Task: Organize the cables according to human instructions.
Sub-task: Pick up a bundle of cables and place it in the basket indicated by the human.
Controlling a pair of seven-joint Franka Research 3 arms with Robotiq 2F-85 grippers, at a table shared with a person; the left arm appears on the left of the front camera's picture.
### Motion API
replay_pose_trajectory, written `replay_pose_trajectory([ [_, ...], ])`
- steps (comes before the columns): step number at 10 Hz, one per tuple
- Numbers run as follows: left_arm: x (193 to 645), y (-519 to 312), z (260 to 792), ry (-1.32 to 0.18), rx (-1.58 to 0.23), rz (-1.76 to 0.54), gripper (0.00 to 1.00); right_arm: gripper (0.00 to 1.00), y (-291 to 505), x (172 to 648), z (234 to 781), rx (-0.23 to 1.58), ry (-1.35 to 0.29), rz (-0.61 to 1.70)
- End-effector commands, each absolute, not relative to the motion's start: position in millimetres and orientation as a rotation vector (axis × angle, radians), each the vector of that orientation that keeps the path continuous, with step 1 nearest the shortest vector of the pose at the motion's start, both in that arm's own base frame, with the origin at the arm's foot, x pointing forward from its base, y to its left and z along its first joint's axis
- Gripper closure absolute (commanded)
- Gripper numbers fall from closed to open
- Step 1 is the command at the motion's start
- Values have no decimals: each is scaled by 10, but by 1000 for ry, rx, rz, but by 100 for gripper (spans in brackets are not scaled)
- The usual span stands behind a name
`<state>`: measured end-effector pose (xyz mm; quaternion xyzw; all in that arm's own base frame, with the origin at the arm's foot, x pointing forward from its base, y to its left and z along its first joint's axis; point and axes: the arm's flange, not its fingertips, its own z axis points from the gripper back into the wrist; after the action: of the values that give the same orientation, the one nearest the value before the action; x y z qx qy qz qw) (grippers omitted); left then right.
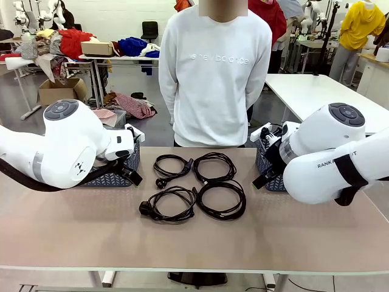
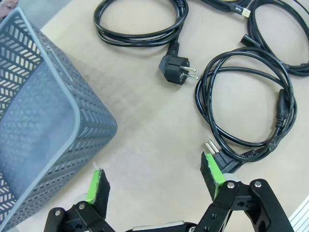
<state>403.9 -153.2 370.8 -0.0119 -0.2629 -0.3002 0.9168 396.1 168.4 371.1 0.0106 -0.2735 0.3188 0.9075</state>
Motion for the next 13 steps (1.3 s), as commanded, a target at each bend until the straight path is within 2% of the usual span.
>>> replay_pose_trajectory([
  [1, 4043, -1521, 3709, -541, -25, -615, 0, 0, 1683, 3962, 3712, 23, -565, 656],
  [4, 4035, -1505, 3794, -536, -30, -620, 0, 0, 1639, 4005, 3761, 46, -556, 659],
  [9, 3850, -1222, 4265, -488, -176, -722, 0, 0, 1411, 3987, 4137, 178, -534, 757],
  [13, 3862, -897, 4592, -517, -287, -807, 0, 0, 1019, 3912, 4441, 330, -574, 806],
])
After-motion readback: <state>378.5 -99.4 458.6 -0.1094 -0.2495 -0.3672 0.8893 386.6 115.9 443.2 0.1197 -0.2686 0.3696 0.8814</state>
